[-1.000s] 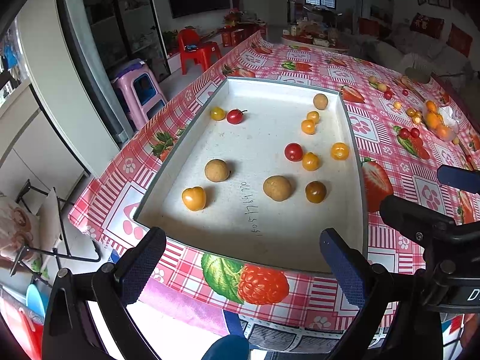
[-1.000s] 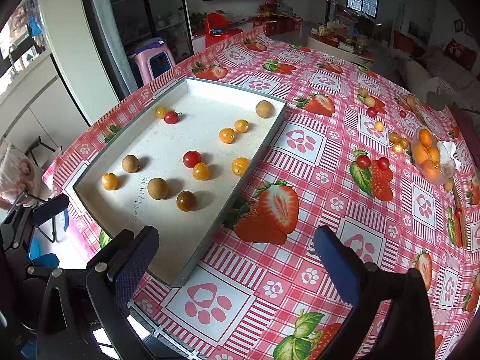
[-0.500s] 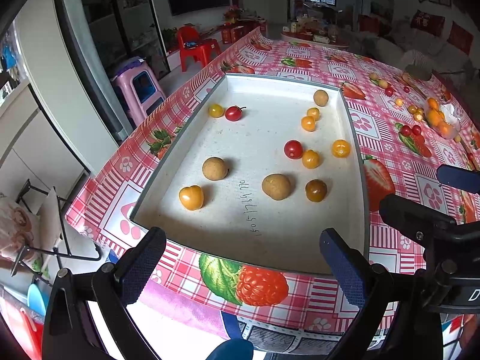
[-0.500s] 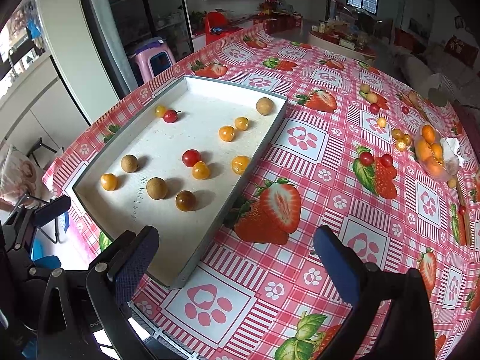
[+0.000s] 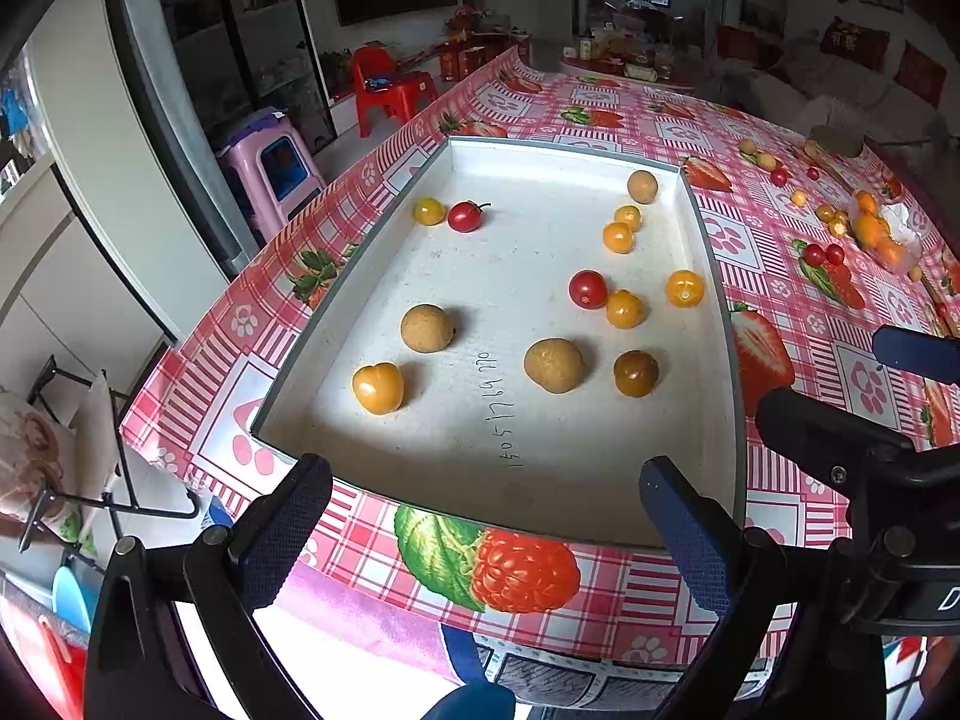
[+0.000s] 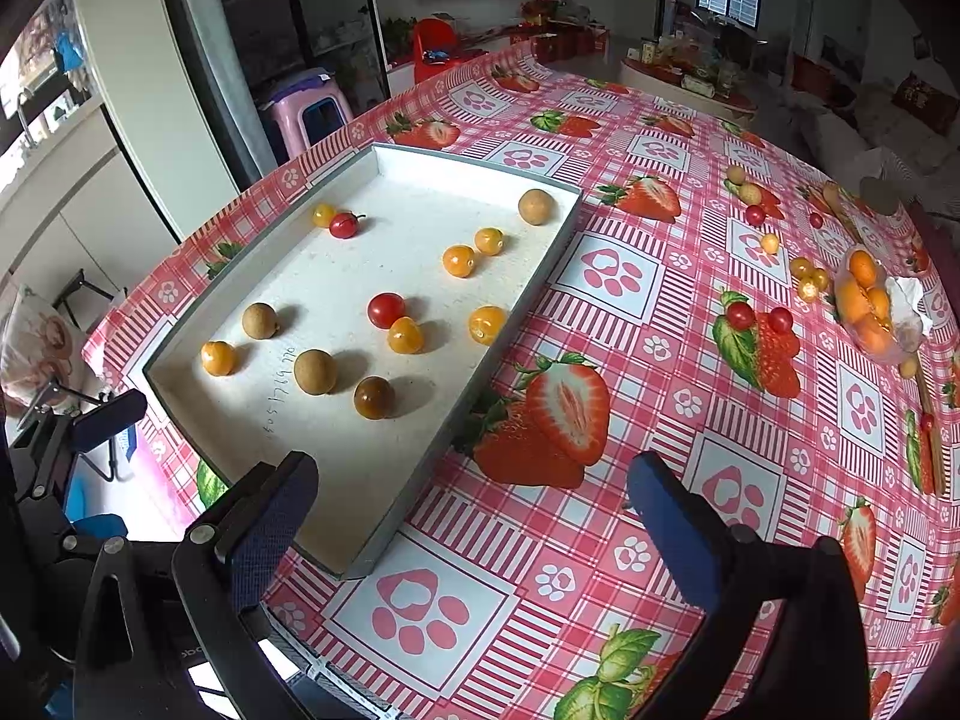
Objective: Organize fruits
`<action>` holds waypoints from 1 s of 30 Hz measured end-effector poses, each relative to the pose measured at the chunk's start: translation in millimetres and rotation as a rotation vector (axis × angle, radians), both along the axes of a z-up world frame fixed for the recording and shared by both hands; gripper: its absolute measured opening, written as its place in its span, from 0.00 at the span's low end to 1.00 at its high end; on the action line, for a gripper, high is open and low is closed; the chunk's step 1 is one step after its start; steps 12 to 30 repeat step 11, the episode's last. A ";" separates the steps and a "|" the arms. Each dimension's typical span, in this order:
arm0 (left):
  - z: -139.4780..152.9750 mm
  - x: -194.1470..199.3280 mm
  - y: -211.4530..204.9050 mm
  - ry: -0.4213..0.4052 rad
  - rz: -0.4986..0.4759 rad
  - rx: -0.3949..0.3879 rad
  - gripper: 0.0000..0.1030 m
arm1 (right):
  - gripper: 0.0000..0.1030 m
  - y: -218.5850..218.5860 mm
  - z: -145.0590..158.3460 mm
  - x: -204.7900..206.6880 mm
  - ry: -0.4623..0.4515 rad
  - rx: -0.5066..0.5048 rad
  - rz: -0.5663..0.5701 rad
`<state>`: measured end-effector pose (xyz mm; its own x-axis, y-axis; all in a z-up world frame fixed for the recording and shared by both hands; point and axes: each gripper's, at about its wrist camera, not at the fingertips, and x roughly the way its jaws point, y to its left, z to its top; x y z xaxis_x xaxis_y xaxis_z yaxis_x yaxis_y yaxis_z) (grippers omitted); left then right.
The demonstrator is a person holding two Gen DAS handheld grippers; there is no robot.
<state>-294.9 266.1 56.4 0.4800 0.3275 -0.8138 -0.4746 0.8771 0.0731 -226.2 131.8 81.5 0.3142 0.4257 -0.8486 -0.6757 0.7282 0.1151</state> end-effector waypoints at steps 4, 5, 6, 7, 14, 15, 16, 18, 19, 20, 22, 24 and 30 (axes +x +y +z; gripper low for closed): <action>-1.6 0.8 2.6 -0.008 0.000 -0.023 1.00 | 1.00 1.1 -0.3 -0.1 0.001 -0.003 0.000; -1.9 0.8 3.3 -0.010 -0.001 -0.029 1.00 | 1.00 1.5 -0.7 -0.1 0.000 -0.004 0.001; -2.1 0.7 3.4 -0.015 -0.001 -0.030 1.00 | 1.00 1.3 -0.7 -0.1 0.001 -0.003 0.001; -1.7 0.2 3.1 -0.023 -0.003 -0.028 1.00 | 1.00 1.8 -1.5 0.1 0.001 -0.006 0.001; 1.2 -1.7 1.9 -0.049 -0.015 -0.015 1.00 | 1.00 3.3 -4.7 1.1 0.003 -0.012 0.004; 1.2 -1.7 1.9 -0.049 -0.015 -0.015 1.00 | 1.00 3.3 -4.7 1.1 0.003 -0.012 0.004; 1.2 -1.7 1.9 -0.049 -0.015 -0.015 1.00 | 1.00 3.3 -4.7 1.1 0.003 -0.012 0.004; 1.2 -1.7 1.9 -0.049 -0.015 -0.015 1.00 | 1.00 3.3 -4.7 1.1 0.003 -0.012 0.004; 1.2 -1.7 1.9 -0.049 -0.015 -0.015 1.00 | 1.00 3.3 -4.7 1.1 0.003 -0.012 0.004; 1.2 -1.7 1.9 -0.049 -0.015 -0.015 1.00 | 1.00 3.3 -4.7 1.1 0.003 -0.012 0.004; 1.2 -1.7 1.9 -0.049 -0.015 -0.015 1.00 | 1.00 3.3 -4.7 1.1 0.003 -0.012 0.004; 1.2 -1.7 1.9 -0.049 -0.015 -0.015 1.00 | 1.00 3.3 -4.7 1.1 0.003 -0.012 0.004; 1.2 -1.7 1.9 -0.049 -0.015 -0.015 1.00 | 1.00 3.3 -4.7 1.1 0.003 -0.012 0.004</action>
